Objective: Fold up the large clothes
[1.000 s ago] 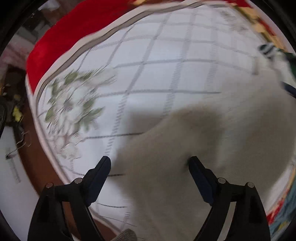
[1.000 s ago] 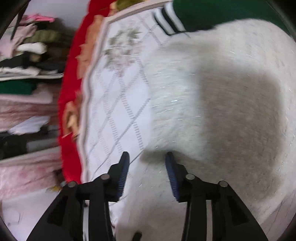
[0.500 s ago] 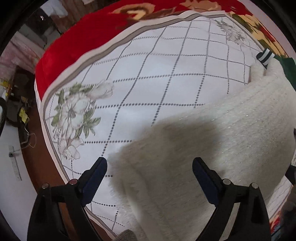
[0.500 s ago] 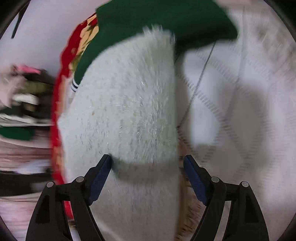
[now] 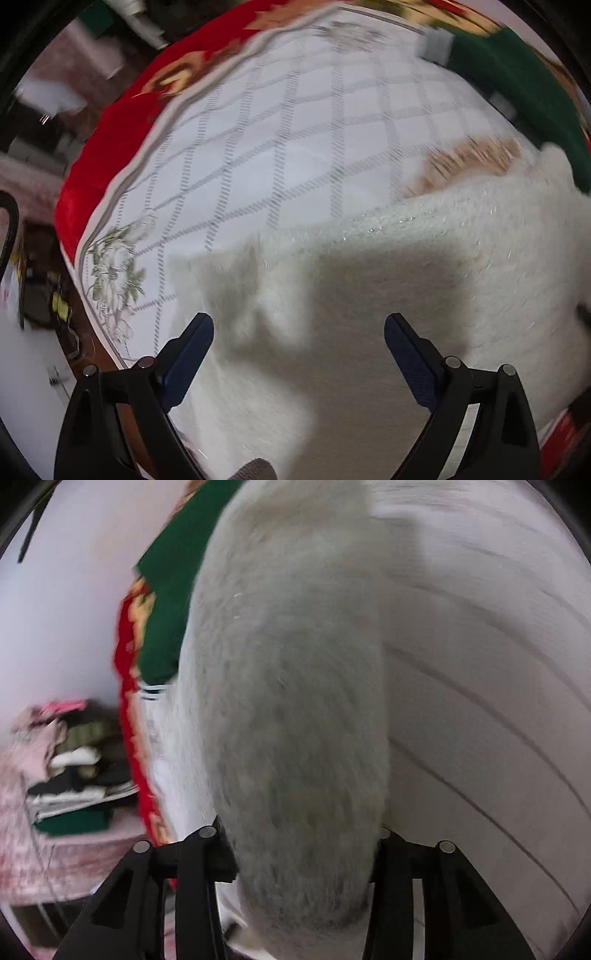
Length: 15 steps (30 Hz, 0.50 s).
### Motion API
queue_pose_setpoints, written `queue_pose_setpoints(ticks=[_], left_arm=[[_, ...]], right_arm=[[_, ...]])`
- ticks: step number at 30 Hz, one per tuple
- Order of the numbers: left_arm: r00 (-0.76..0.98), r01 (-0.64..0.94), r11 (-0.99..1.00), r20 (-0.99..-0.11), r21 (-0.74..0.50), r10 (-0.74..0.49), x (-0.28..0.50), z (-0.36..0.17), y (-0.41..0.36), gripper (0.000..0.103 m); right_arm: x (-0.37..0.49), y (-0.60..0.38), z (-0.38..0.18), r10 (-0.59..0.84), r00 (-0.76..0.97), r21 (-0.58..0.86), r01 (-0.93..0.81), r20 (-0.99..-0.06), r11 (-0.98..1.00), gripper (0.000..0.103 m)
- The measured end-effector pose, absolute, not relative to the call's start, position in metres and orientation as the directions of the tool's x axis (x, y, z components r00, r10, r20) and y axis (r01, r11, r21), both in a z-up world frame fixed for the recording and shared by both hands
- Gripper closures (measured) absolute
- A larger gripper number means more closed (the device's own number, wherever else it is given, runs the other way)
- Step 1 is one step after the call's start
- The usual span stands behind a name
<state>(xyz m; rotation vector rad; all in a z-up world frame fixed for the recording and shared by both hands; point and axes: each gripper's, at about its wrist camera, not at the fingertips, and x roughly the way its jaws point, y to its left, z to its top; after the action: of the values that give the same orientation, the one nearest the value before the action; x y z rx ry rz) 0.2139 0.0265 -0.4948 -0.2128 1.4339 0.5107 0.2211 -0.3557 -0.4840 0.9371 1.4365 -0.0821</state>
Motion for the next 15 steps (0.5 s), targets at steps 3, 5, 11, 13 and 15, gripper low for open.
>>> queue_pose_setpoints(ticks=[3,5,11,13,15], left_arm=[[0.044,-0.378,0.91,-0.979,0.17,0.201,0.21,-0.501,-0.004,0.008],[0.047,-0.343,0.924,-0.979,0.171,0.198,0.206,-0.497,-0.026,0.008],[0.079,-0.312,0.937,-0.978,0.16,0.194,0.211,-0.484,-0.059,0.008],[0.094,-0.33,0.929,-0.973,0.168,0.209,0.214,-0.482,-0.054,0.008],[0.097,-0.368,0.911,-0.967,0.185,0.236,0.217,-0.481,-0.041,0.008]], right_arm=[[0.182,-0.389,-0.502,0.474,0.06,0.403,0.625,-0.879,0.669,0.032],[0.175,-0.407,-0.501,0.498,0.013,0.398,0.618,-0.867,0.678,0.032],[0.194,-0.424,-0.41,0.336,0.031,0.321,0.385,-0.942,0.865,0.032],[0.228,-0.41,-0.386,0.347,0.074,0.355,0.25,-0.935,0.901,0.032],[0.274,-0.387,-0.377,0.333,0.106,0.344,0.112,-0.937,0.932,0.032]])
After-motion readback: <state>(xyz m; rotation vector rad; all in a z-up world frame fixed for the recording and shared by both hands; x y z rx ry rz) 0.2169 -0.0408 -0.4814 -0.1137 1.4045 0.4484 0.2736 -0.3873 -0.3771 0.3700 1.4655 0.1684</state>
